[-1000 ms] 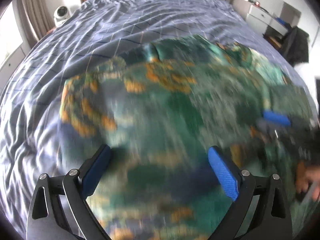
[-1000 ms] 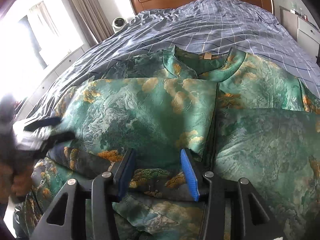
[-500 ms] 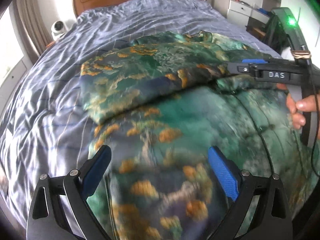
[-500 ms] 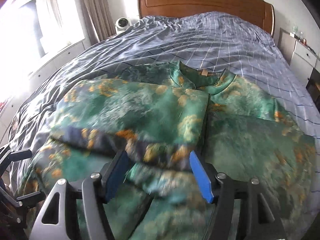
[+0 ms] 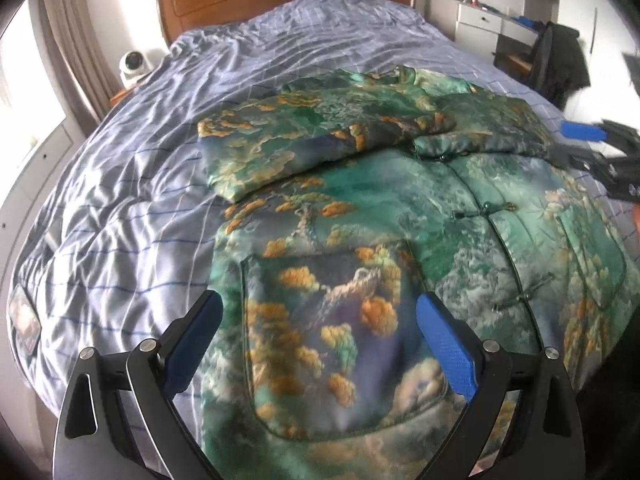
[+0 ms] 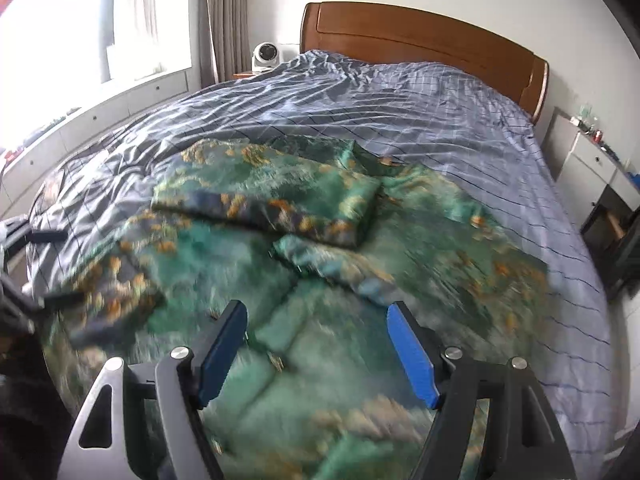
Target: Fold large clothes
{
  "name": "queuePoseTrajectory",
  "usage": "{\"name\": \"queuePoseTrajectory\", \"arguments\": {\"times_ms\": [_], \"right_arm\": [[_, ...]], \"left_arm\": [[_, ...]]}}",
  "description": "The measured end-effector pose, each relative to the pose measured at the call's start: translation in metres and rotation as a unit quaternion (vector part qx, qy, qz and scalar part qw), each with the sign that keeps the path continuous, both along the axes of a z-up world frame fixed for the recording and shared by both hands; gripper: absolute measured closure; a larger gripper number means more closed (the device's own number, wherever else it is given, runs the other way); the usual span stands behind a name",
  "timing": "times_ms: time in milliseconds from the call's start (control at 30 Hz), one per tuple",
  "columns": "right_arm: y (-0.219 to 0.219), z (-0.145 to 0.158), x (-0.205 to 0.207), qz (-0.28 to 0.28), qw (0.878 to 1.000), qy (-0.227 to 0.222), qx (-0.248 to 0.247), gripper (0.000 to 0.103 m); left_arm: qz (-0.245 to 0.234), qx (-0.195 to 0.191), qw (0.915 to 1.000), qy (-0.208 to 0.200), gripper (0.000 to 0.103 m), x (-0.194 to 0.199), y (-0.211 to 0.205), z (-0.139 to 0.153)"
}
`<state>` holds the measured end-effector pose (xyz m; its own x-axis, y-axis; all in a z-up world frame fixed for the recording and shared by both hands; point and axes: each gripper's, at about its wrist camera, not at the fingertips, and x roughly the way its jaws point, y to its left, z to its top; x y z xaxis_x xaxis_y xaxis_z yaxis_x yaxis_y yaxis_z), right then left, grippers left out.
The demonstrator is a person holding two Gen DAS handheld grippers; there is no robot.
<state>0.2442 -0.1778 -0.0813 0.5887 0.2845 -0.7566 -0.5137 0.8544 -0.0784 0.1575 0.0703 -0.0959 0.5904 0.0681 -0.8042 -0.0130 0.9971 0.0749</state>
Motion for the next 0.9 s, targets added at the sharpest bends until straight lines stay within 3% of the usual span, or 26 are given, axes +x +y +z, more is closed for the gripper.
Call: {"name": "queuePoseTrajectory", "arguments": {"times_ms": [267,467,567,700,800,900], "right_arm": [[-0.052,0.002,-0.042,-0.036,0.999,0.001,-0.019,0.029],[-0.125,0.001,-0.069,-0.108,0.994,0.025,-0.022,0.029],[-0.173,-0.009,-0.082,-0.161,0.985,0.054,-0.013,0.029],[-0.233,-0.038,-0.102,-0.216,0.967,0.135,0.018,0.028],[-0.25,-0.063,-0.115,-0.214,0.958,0.188,0.043,0.028],[-0.25,-0.08,-0.123,-0.211,0.954,0.208,0.055,0.028]], "left_arm": [[0.01,0.008,0.9999,0.003,0.005,-0.029,0.012,0.007],[0.078,-0.041,0.9956,0.03,0.005,-0.053,0.075,-0.002],[0.101,-0.102,0.9879,0.057,0.005,-0.062,0.105,-0.02],[0.108,-0.171,0.9739,0.104,0.005,-0.06,0.124,-0.052],[0.089,-0.189,0.9682,0.138,0.005,-0.052,0.115,-0.073],[0.08,-0.185,0.9673,0.154,0.005,-0.047,0.106,-0.091]]}}
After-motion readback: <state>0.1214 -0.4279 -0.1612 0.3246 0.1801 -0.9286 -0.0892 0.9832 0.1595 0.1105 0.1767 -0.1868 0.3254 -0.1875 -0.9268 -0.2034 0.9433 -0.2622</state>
